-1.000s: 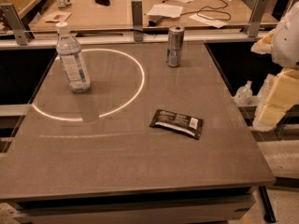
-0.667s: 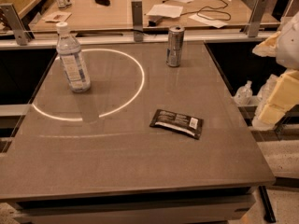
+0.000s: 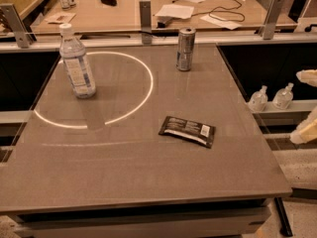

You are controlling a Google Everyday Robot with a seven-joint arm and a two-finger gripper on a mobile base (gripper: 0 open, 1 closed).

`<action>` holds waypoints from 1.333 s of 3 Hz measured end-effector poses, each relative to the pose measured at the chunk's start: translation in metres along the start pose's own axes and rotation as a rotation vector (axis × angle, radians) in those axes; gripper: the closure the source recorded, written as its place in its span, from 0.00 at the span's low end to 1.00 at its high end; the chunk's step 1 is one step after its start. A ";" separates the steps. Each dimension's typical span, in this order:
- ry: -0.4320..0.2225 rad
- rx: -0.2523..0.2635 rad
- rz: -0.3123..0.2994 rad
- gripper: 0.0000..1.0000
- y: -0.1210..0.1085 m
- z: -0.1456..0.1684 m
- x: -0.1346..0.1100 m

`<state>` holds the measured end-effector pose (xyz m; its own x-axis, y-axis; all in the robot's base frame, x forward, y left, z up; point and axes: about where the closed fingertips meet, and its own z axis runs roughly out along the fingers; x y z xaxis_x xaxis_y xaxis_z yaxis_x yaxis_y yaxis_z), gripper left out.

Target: Move redbull can near rxbar chocolate

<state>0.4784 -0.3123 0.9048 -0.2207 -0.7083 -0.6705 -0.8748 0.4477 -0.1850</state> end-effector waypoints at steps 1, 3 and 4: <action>-0.283 -0.027 0.031 0.00 -0.010 -0.001 0.010; -0.660 -0.062 0.082 0.00 -0.029 -0.020 -0.036; -0.660 -0.063 0.082 0.00 -0.029 -0.020 -0.036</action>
Offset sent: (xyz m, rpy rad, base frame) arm 0.0157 -0.0114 0.0663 0.8134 -0.3106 0.2030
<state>0.5034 -0.3111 0.9484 0.0055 -0.1817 -0.9833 -0.8942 0.4392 -0.0862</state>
